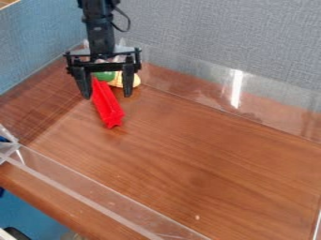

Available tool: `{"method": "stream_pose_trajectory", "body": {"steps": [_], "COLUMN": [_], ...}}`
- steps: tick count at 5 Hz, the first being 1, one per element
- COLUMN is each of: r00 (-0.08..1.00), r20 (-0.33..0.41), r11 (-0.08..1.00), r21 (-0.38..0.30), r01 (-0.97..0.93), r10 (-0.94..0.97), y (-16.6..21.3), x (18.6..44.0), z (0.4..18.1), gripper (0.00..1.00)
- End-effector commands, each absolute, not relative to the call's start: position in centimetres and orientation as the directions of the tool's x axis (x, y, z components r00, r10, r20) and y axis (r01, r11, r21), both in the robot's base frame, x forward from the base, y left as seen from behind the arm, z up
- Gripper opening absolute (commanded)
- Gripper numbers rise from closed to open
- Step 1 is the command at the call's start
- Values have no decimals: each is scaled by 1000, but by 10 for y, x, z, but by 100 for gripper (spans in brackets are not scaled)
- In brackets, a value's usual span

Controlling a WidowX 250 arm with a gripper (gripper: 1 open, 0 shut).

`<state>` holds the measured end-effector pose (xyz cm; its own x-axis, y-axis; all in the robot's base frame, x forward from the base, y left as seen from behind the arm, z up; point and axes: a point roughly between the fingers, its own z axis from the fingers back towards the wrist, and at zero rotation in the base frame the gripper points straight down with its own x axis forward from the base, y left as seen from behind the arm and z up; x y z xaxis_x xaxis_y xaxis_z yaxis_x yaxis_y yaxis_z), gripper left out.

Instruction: Put the red object to the right side of the table

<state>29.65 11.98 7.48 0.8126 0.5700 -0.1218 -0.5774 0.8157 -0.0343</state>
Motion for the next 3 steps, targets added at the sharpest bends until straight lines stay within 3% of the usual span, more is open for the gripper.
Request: {"method": "stream_pose_trajectory", "body": {"steps": [1,3], "r00": [811,811], "r20": [-92,-108], "r11": [813,814], "r21": [-28,-32], "r01": [-582,-581], "r10": [578,575], "y": [122,119], "x": [301,308], "z": [75,63], "gripper": [100,100]}}
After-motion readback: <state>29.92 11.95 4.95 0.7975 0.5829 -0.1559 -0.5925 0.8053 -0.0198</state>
